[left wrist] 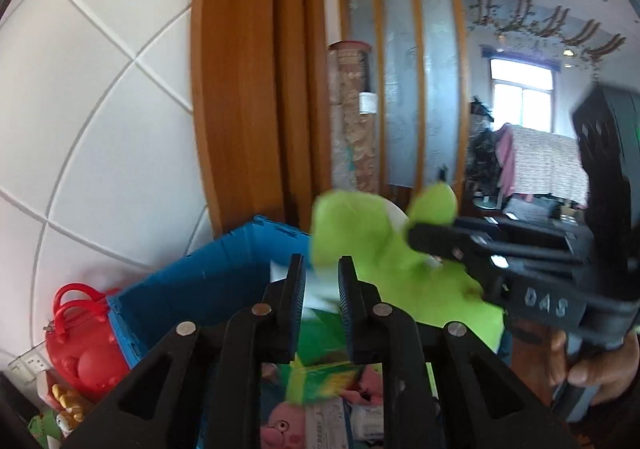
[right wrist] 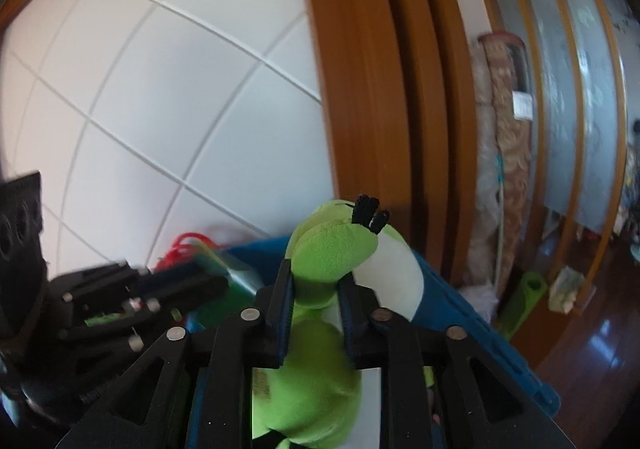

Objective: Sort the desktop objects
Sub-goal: 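Carry green box and frog plush over the blue bin and open both tools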

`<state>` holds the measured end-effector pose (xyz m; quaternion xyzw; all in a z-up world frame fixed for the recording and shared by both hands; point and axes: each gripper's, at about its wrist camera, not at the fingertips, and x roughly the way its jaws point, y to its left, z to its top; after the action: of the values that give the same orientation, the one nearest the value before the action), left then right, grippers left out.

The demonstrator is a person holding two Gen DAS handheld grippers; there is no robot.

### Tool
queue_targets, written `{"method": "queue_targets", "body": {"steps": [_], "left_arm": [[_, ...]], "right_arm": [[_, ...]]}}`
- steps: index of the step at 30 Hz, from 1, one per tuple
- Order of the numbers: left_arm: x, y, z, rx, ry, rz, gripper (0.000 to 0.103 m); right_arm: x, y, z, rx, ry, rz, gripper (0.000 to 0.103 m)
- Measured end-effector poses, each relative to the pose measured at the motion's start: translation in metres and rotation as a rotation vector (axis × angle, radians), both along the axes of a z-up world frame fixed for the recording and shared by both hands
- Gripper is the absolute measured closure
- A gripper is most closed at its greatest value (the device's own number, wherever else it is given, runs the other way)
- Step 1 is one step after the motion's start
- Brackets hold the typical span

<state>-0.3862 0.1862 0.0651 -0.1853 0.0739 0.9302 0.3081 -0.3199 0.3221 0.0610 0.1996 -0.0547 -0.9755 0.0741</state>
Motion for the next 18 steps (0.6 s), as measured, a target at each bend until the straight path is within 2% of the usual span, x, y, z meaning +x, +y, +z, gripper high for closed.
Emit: {"method": "queue_targets", "body": {"steps": [3,5,6,12,16,18], "left_arm": [[-0.010,0.001,0.007,-0.001,-0.019,0.050,0.085],[-0.008,-0.003,0.003,0.000,-0.009,0.067,0.085],[-0.007,-0.006,0.001,-0.002,-0.008,0.076,0.085],[0.008,-0.026,-0.021,-0.029,0.007,0.109,0.085],[0.031,-0.045,-0.033,-0.032,0.021,0.152,0.085],[0.044,-0.056,-0.038,-0.037,0.043,0.185,0.085]], "right_arm": [[-0.003,0.021,-0.007,-0.019,-0.018,-0.039,0.074],[-0.001,0.030,-0.005,-0.020,-0.003,-0.048,0.050],[0.001,0.031,-0.003,-0.013,0.004,-0.053,0.030],[0.027,0.026,0.002,-0.056,0.061,0.001,0.027],[0.056,0.012,-0.002,-0.075,0.102,0.035,0.027],[0.071,0.002,-0.004,-0.073,0.125,0.048,0.022]]}}
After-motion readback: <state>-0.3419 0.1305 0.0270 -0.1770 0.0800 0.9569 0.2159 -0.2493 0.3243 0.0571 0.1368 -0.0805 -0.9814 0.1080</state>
